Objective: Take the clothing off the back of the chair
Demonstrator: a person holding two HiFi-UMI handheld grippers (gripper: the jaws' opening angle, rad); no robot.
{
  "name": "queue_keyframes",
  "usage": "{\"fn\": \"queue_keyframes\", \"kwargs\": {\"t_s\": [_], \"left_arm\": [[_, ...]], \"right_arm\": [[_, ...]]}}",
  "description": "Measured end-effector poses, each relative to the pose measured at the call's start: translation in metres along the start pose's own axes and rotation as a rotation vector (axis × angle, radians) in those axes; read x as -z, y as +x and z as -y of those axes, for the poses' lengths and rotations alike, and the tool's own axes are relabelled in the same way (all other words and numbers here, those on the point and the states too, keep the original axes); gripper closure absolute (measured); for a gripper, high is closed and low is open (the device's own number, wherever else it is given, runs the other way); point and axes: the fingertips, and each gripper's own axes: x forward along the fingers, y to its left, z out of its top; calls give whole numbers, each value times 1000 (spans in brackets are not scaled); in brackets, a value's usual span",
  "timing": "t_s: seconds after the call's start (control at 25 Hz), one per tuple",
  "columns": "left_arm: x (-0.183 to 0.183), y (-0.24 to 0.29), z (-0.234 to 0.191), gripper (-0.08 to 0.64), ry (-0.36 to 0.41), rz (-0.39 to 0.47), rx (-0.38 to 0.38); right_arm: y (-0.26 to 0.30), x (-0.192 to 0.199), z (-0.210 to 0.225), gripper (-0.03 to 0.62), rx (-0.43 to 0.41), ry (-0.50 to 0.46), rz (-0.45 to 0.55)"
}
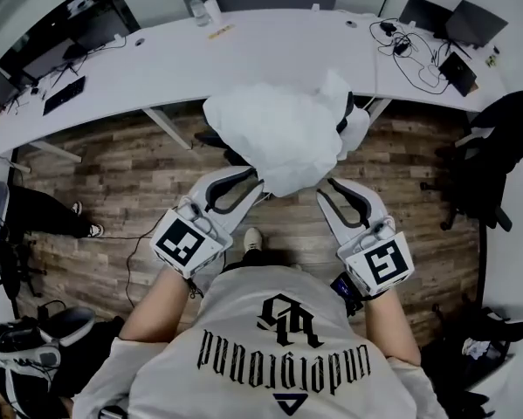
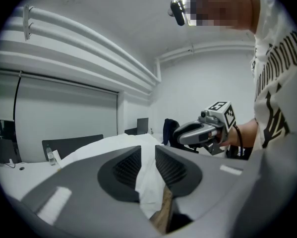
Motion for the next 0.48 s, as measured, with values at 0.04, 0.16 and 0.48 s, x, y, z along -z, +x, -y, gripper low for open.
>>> {"fn": "queue_keyframes", "kwargs": {"t_s": [0.04, 0.16, 0.48], "left_arm": [[0, 2, -8, 460, 2, -4, 1], [6, 5, -30, 394, 5, -32, 8], [23, 14, -92, 182, 11, -122, -5]], "right_arm": [[4, 0, 4, 512, 6, 3, -4], [17, 3, 12, 476, 24, 8, -22], [44, 10, 38, 329, 116, 44, -60]]}}
